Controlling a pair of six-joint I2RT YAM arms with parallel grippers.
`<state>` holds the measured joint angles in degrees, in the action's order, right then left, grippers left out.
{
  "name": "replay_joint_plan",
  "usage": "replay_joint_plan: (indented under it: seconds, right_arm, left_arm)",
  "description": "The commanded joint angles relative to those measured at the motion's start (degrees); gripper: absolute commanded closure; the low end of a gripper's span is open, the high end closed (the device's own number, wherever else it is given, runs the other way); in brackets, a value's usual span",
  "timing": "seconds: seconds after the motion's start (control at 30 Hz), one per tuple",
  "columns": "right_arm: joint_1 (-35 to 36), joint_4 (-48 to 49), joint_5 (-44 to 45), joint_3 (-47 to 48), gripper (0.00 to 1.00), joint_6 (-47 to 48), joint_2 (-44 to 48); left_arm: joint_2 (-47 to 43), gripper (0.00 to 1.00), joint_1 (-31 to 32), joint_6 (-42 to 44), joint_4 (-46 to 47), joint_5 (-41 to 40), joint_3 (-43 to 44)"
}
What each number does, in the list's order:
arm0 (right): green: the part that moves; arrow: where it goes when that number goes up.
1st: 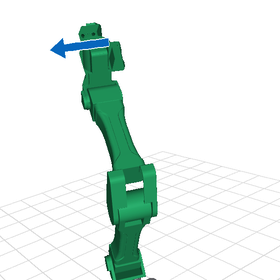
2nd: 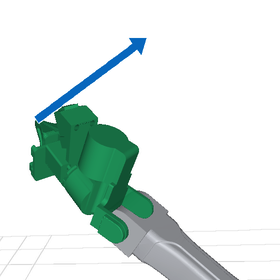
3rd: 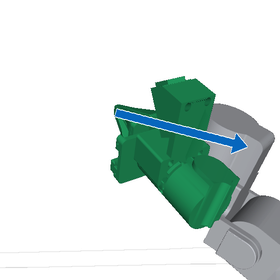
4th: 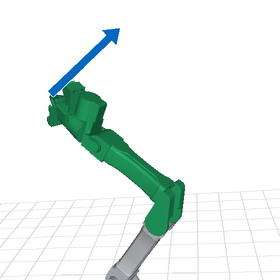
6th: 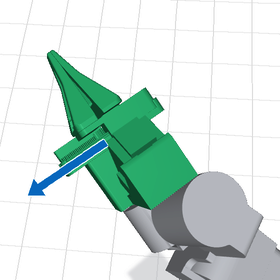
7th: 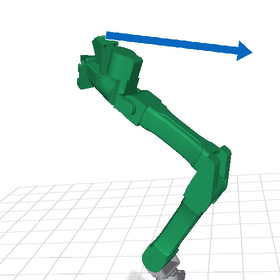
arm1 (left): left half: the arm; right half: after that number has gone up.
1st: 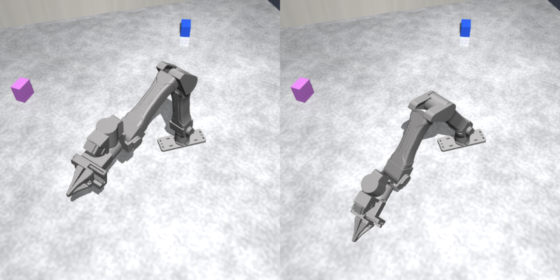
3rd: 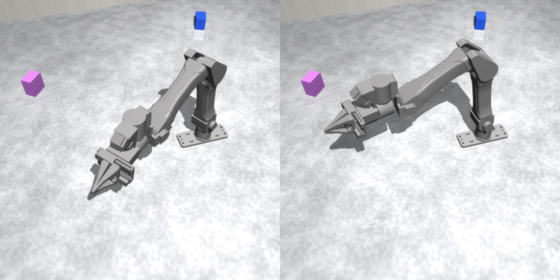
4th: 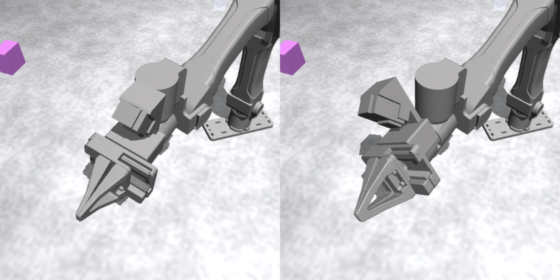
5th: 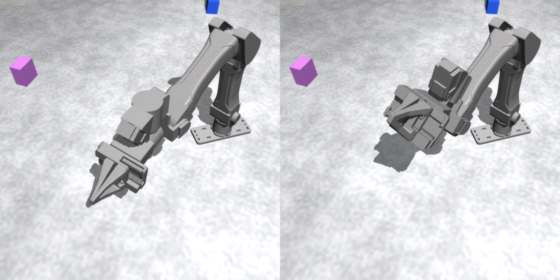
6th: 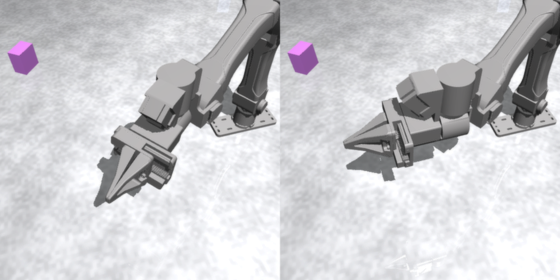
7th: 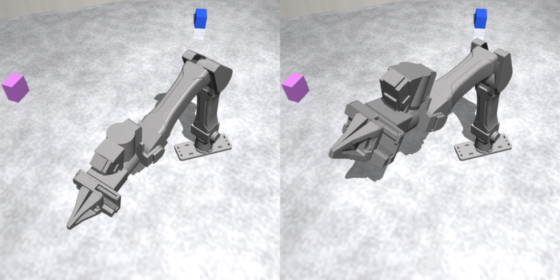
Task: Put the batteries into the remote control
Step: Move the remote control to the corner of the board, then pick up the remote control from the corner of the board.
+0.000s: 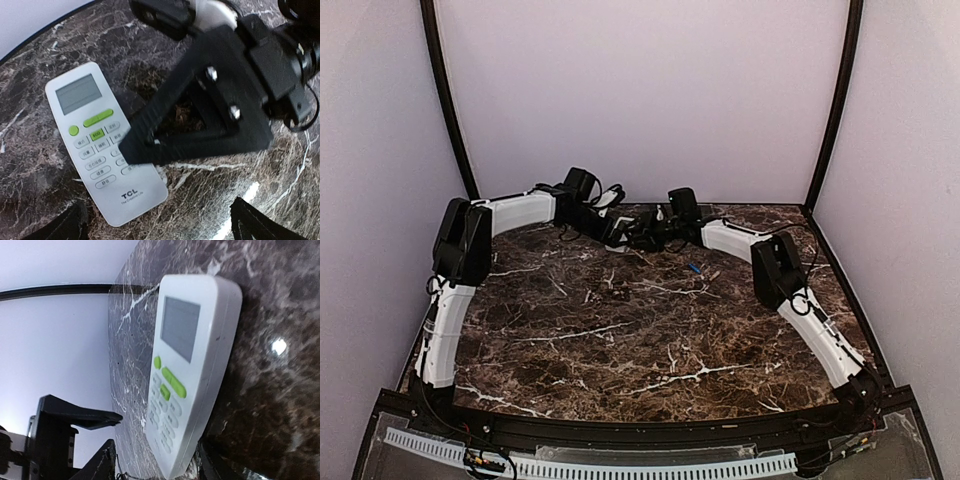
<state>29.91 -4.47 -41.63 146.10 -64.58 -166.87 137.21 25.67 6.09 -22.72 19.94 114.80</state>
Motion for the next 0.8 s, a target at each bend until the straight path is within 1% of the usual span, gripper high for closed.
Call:
replay_joint_plan:
  seconds: [0.0,0.13,0.2,0.3,0.37,0.43,0.53,0.67,0.73,0.77]
  right_arm:
    - [1.30,-2.00,-2.72,-4.24,0.48,3.45,6.45]
    - [-0.62,-2.65,-0.30,-13.88,0.47,8.33,15.18]
    - [-2.34,-3.58,2.13,-18.82,0.47,10.84,20.17]
    - [-4.34,-5.47,7.50,-26.61,0.45,16.37,28.33]
    - [-5.13,-7.03,12.75,-31.23,0.43,20.24,34.04]
    - [-5.79,-8.44,16.13,-35.11,0.40,23.82,38.15]
    - [-6.33,-10.78,19.22,-39.24,0.37,27.67,42.63]
    - [-6.36,-12.92,21.78,-43.27,0.34,31.77,46.62]
    - [-6.40,-13.54,22.34,-44.88,0.33,32.85,47.89]
    - [-6.43,-13.88,22.65,-45.46,0.33,33.19,48.45]
  left_arm:
    - [-3.36,0.01,-0.53,-5.73,3.62,-0.81,-1.66]
    - [-1.06,0.01,-0.28,-5.56,3.19,-3.92,0.43]
    - [0.62,0.01,0.25,-3.55,1.82,-6.80,2.51]
    - [4.17,0.01,1.43,-0.72,-2.53,-11.73,7.95]
    - [6.15,0.01,1.94,0.23,-4.75,-12.44,10.88]
    - [7.69,0.01,2.38,0.84,-5.63,-12.92,12.52]
    - [9.69,0.01,2.61,1.14,-7.39,-15.88,14.38]
    - [13.14,0.01,2.63,0.32,-10.60,-17.11,17.32]
    - [14.24,0.04,2.63,-0.12,-12.04,-16.76,18.68]
    - [14.50,0.09,2.70,-0.40,-12.41,-16.46,19.27]
